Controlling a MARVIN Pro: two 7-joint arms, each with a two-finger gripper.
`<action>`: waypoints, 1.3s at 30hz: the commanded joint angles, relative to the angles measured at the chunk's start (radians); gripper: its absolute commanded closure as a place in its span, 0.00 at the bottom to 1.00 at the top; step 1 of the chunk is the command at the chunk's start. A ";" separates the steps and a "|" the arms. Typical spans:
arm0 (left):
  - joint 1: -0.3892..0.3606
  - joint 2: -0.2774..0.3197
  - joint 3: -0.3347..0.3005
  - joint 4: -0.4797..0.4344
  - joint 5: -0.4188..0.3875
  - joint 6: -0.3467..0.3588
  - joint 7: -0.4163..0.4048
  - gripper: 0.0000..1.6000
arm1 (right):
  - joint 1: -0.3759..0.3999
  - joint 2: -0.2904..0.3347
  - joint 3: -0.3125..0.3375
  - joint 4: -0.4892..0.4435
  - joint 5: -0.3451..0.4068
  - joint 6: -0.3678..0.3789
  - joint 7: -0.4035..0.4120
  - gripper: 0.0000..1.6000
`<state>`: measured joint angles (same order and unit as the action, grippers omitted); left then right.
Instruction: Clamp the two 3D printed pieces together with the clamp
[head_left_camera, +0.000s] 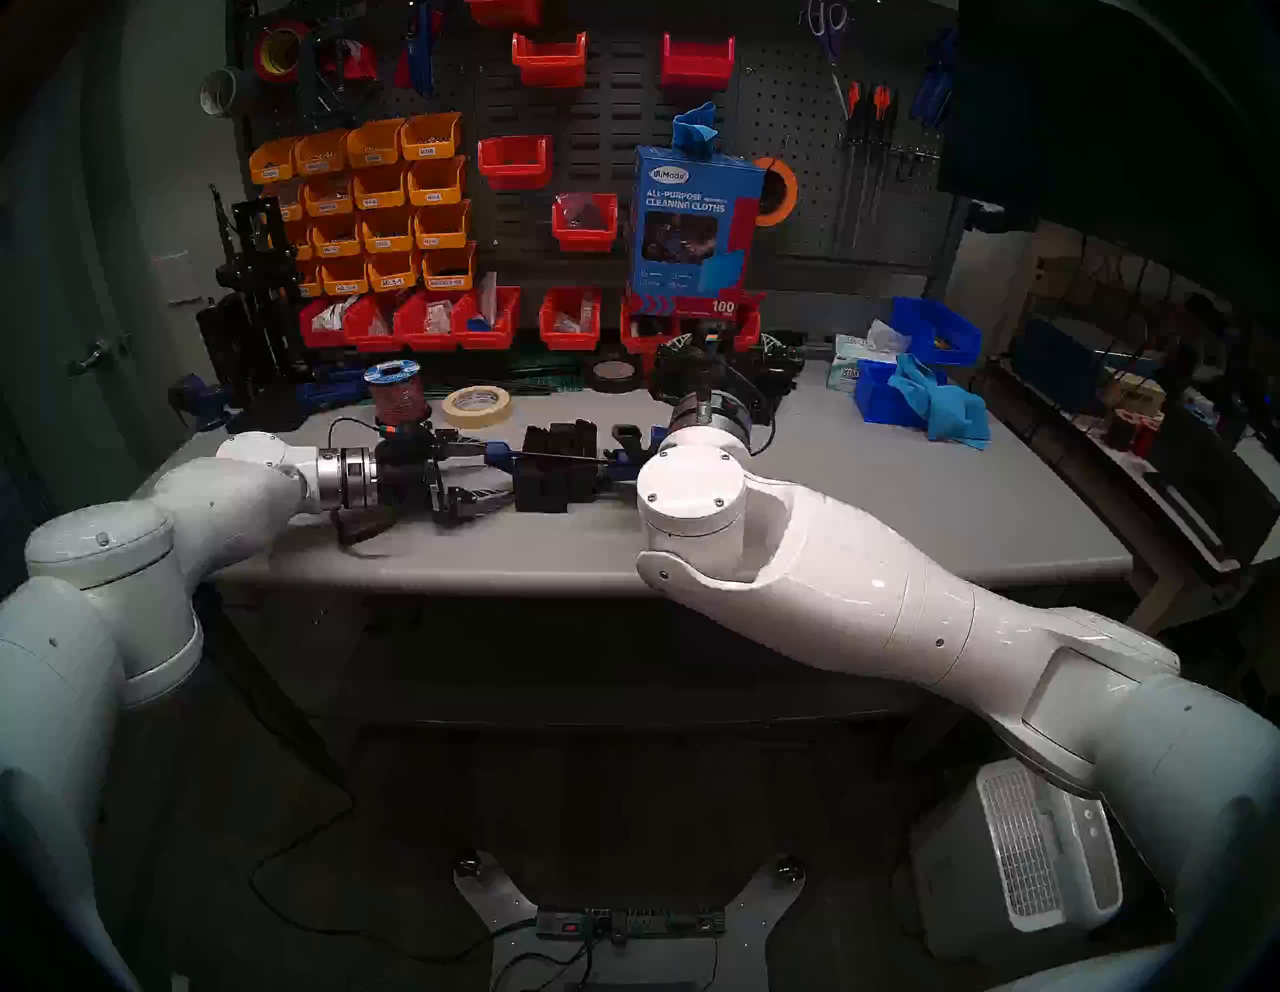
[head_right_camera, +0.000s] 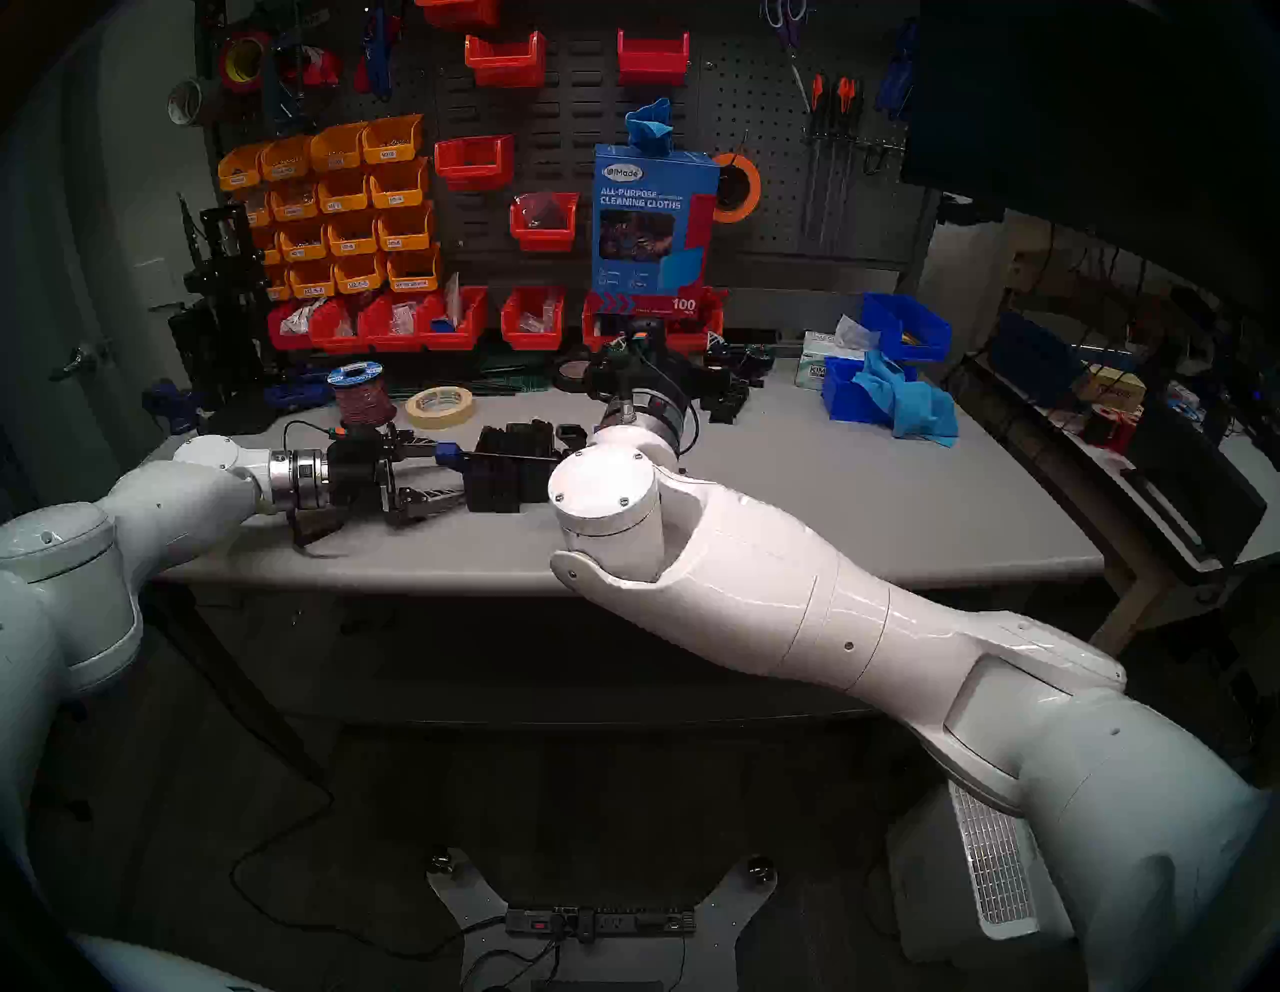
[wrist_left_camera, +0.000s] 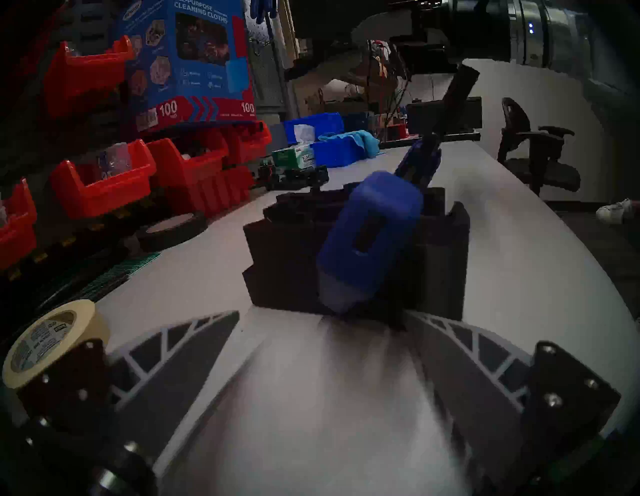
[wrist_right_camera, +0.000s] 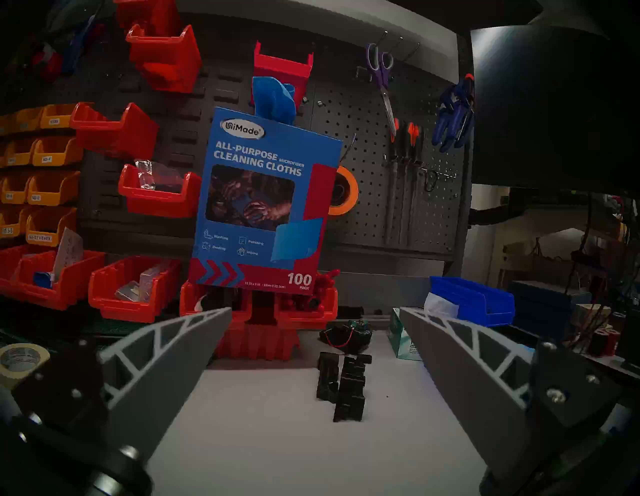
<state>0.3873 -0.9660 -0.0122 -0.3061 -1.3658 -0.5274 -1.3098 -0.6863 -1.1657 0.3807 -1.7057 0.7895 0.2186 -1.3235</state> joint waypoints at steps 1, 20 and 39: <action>-0.028 0.001 -0.001 -0.008 0.001 0.004 -0.080 0.00 | 0.002 0.002 0.002 -0.015 -0.002 -0.003 -0.001 0.00; -0.084 0.053 -0.029 -0.047 -0.009 0.026 -0.126 0.00 | 0.016 0.036 0.016 -0.053 -0.003 -0.001 -0.007 0.00; -0.188 0.163 -0.112 -0.119 -0.050 0.040 -0.153 0.00 | 0.047 0.138 0.070 -0.150 -0.014 0.015 -0.026 0.00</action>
<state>0.2793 -0.8618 -0.0806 -0.4083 -1.3825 -0.4849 -1.3539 -0.6652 -1.0809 0.4214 -1.8061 0.7916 0.2272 -1.3408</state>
